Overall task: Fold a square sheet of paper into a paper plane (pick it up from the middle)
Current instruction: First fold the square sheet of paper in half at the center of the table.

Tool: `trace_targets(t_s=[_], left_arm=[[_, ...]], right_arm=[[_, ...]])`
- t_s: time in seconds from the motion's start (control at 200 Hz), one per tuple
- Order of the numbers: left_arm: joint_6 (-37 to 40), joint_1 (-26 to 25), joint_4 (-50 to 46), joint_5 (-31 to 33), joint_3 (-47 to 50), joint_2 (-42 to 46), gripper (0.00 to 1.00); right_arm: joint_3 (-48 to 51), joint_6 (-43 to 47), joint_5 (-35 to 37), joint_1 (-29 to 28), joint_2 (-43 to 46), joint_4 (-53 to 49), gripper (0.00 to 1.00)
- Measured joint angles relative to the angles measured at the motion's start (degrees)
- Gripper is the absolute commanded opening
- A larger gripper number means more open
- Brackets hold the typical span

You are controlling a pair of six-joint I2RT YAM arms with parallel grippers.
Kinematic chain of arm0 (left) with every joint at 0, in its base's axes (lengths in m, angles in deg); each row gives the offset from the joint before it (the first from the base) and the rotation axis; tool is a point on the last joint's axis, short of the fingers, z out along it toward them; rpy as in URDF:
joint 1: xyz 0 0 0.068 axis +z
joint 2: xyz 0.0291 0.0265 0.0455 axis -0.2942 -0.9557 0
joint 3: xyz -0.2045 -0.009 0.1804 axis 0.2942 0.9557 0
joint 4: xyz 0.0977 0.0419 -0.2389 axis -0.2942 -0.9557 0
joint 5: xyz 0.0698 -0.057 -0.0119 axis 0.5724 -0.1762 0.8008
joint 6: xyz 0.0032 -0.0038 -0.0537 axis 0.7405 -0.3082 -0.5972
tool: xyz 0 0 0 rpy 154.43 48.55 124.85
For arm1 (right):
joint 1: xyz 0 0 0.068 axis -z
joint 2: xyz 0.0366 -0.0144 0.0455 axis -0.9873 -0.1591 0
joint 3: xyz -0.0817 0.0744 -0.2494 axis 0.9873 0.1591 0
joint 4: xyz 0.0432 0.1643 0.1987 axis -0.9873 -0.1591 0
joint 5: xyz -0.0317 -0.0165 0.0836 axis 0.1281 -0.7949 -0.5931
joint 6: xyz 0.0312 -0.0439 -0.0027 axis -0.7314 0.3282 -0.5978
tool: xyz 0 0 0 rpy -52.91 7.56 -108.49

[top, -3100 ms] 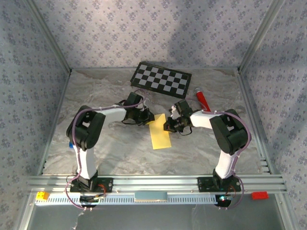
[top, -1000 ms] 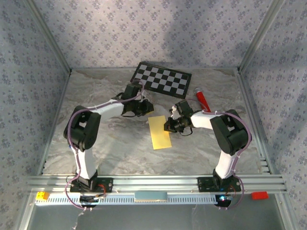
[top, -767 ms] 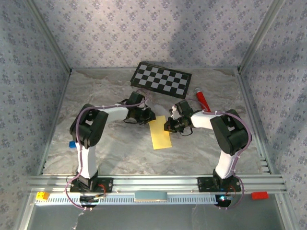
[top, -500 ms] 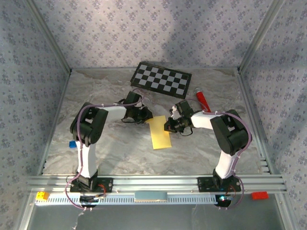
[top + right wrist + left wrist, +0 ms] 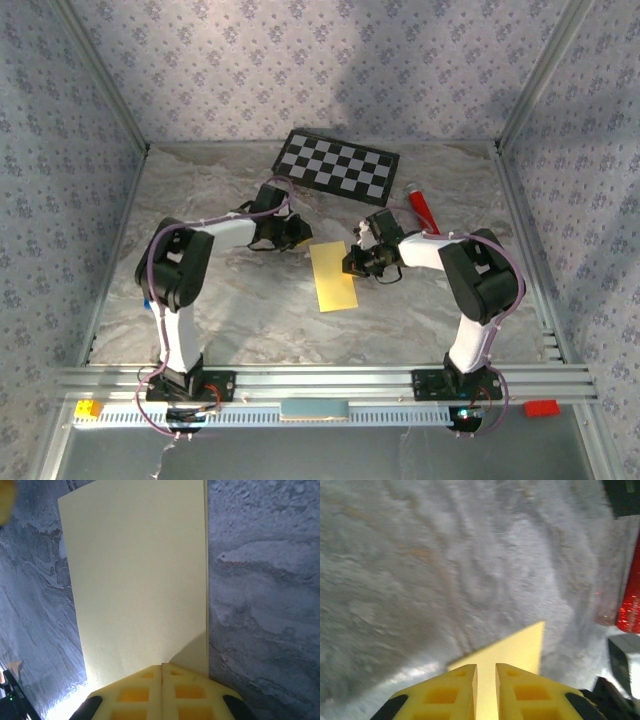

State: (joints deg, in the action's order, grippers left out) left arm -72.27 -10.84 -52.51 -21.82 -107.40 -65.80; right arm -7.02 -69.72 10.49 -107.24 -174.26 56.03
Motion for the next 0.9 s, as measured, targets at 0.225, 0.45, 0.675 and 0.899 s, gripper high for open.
trace_targets(t_s=[0.225,0.45,0.675,0.899], left_arm=[[-2.4,-7.8,2.3,0.3,4.8,7.8,0.17],[-5.0,-13.5,4.2,0.3,12.5,8.2,0.17],[-6.8,-16.3,6.4,0.0,18.1,8.8,0.17],[-7.0,-18.7,8.2,-0.3,20.8,10.3,0.18]], right_arm=[[0.0,0.0,0.0,0.0,0.0,0.0,0.0],[0.0,0.0,0.0,0.1,0.1,-0.1,0.0],[0.2,0.0,0.1,0.1,0.2,0.0,0.0],[0.6,0.0,0.4,0.2,0.5,0.1,0.0]])
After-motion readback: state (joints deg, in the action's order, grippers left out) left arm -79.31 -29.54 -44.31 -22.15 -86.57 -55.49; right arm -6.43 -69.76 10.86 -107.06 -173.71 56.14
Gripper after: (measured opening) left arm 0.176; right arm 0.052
